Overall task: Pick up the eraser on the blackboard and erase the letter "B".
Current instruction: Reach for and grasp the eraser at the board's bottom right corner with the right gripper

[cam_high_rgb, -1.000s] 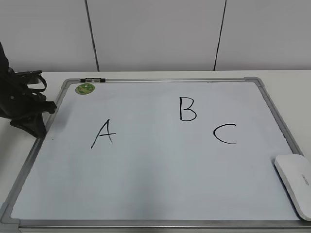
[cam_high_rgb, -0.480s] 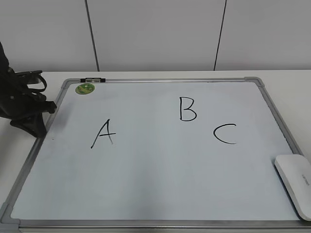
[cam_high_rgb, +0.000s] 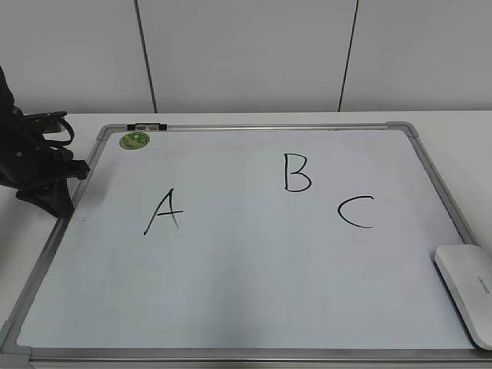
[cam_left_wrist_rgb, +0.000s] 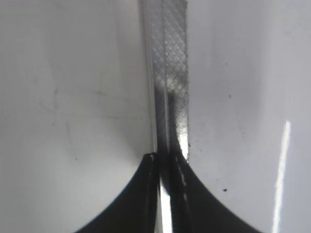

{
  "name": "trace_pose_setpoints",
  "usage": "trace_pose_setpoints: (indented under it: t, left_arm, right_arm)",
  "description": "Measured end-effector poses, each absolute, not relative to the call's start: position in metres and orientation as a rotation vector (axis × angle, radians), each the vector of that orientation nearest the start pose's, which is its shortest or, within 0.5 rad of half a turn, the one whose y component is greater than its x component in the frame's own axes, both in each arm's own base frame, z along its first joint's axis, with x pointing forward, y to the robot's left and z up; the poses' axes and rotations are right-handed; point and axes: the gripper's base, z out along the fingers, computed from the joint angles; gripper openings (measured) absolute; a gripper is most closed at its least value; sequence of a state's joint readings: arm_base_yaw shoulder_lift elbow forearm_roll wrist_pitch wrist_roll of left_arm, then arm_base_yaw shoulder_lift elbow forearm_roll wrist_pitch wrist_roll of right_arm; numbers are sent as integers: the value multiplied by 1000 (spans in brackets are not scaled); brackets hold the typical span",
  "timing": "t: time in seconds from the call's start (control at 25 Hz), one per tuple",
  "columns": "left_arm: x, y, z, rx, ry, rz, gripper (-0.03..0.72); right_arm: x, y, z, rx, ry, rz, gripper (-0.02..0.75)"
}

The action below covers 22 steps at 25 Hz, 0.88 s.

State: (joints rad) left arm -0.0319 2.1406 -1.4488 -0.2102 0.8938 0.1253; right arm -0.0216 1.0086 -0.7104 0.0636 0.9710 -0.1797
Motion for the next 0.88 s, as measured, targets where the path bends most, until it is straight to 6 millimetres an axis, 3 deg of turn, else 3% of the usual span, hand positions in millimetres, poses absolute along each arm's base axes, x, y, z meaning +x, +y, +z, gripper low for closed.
trace_pose_setpoints:
  t: [0.36,0.6,0.88]
  left_arm:
    - [410,-28,126,47,3051,-252,14]
    - [410,-28,126,47,3051,-252,14]
    - [410,-28,126,47,3051,-253,14]
  right_arm:
    - [197,9,235,-187,2869,107,566]
    - [216,13,212,-218,2917,99,639]
    - [234,12,192,-213,2911,79,651]
